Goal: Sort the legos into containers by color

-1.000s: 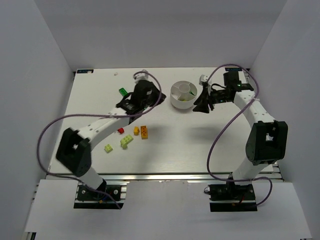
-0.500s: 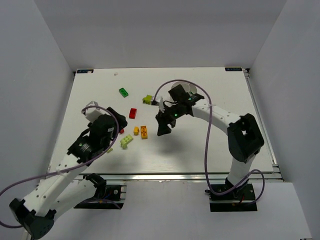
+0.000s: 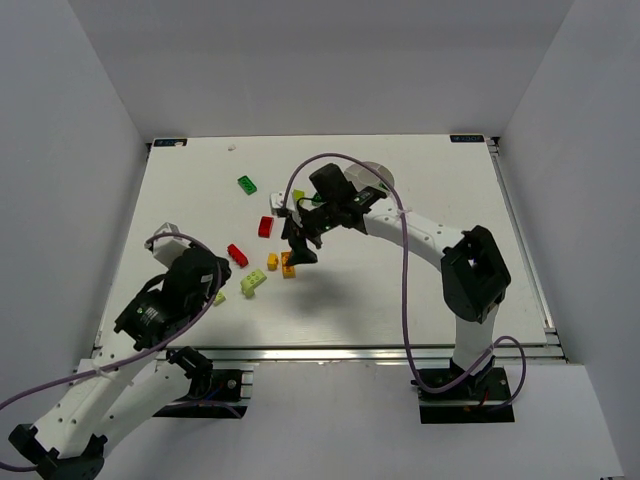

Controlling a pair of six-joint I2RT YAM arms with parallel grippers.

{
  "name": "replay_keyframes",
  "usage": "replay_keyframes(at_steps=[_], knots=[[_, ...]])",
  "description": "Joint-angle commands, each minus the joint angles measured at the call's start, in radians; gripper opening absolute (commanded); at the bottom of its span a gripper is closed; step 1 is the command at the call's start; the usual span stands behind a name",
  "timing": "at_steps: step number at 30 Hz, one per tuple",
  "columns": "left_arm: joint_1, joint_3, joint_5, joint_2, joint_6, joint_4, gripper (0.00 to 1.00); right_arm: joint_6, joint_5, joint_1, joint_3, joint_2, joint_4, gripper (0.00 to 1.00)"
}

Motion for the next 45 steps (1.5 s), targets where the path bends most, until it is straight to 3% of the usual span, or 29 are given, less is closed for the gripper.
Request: replay_keyframes(at_steps=[1, 3, 4, 8, 12, 22, 28, 45], knots=[[0.003, -0.017, 0.071, 0.005, -0.130, -0.042, 0.42, 0.029, 0.230, -0.011, 0.022, -0.011, 0.180, 0.80], [0.003, -0.037, 0.132, 0.017, -0.162, -0.032, 0.51, 0.134, 0.377, -0.011, 0.039, 0.016, 0.255, 0.79], [0.003, -0.043, 0.151, 0.033, -0.183, -0.026, 0.60, 0.158, 0.480, -0.014, 0.053, 0.032, 0.289, 0.79], [0.003, -0.068, 0.212, 0.056, -0.188, 0.042, 0.72, 0.165, 0.528, -0.063, 0.151, 0.119, 0.300, 0.80], [0.003, -0.079, 0.218, 0.034, -0.185, 0.092, 0.72, 0.159, 0.525, -0.135, 0.362, 0.290, 0.243, 0.82], [0.003, -0.102, 0.191, -0.024, -0.245, 0.080, 0.73, 0.102, 0.480, -0.190, 0.608, 0.533, 0.191, 0.89], [0.003, -0.111, 0.171, -0.026, -0.263, 0.091, 0.74, 0.001, 0.268, -0.223, 0.572, 0.533, 0.130, 0.90], [0.003, -0.148, 0.203, -0.007, -0.260, 0.255, 0.78, -0.013, 0.286, -0.223, 0.615, 0.633, 0.182, 0.87]])
